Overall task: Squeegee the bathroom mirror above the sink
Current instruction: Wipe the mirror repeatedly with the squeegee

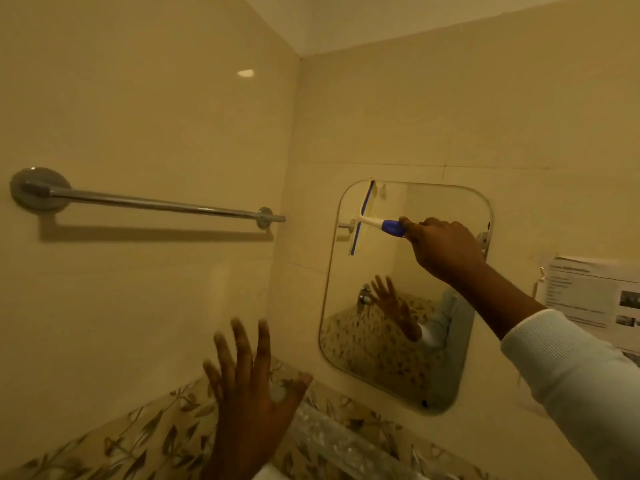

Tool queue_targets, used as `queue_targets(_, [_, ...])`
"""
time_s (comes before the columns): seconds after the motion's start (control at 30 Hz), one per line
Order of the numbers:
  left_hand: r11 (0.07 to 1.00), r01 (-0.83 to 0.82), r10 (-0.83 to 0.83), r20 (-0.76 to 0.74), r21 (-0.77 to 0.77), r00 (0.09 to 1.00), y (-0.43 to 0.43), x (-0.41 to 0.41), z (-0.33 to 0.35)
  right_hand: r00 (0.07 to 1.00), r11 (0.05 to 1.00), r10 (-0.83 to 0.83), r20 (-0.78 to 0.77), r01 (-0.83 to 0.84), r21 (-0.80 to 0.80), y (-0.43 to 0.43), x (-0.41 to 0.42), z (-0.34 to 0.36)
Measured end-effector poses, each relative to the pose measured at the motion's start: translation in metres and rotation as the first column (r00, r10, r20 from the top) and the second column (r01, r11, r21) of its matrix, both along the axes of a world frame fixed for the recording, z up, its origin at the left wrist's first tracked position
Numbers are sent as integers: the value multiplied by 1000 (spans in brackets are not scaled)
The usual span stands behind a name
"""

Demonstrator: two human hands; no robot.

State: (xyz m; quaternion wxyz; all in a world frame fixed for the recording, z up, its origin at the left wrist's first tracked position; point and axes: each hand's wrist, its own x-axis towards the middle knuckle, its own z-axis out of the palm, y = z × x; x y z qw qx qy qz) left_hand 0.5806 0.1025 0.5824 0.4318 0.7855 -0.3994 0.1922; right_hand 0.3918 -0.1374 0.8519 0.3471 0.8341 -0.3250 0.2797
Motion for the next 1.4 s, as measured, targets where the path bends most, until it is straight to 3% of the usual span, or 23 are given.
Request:
queue_targets(0.1, [999, 5, 4, 218, -41, 976, -3, 10, 58, 1000, 1000, -16, -17, 16, 3, 1, -20, 0])
queue_targets(0.2, [996, 34, -10, 287, -77, 958, -1, 6, 88, 1000, 1000, -16, -27, 16, 9, 4, -43, -4])
queue_targets(0.93, [995, 86, -97, 284, 52, 954, -27, -8, 56, 994, 997, -72, 78, 72, 8, 17, -189, -79])
queue_targets(1.17, [986, 159, -165, 325, 44, 931, -53, -27, 58, 981, 988, -139, 139, 129, 82, 37, -216, -121])
queue_targets(1.3, [978, 201, -207, 333, 52, 920, -64, -36, 64, 972, 993, -108, 208, 98, 58, 44, -226, -141])
queue_targets(1.4, [967, 254, -249, 315, 28, 916, -74, -49, 65, 928, 989, -59, 368, 5, 146, 50, -225, -161])
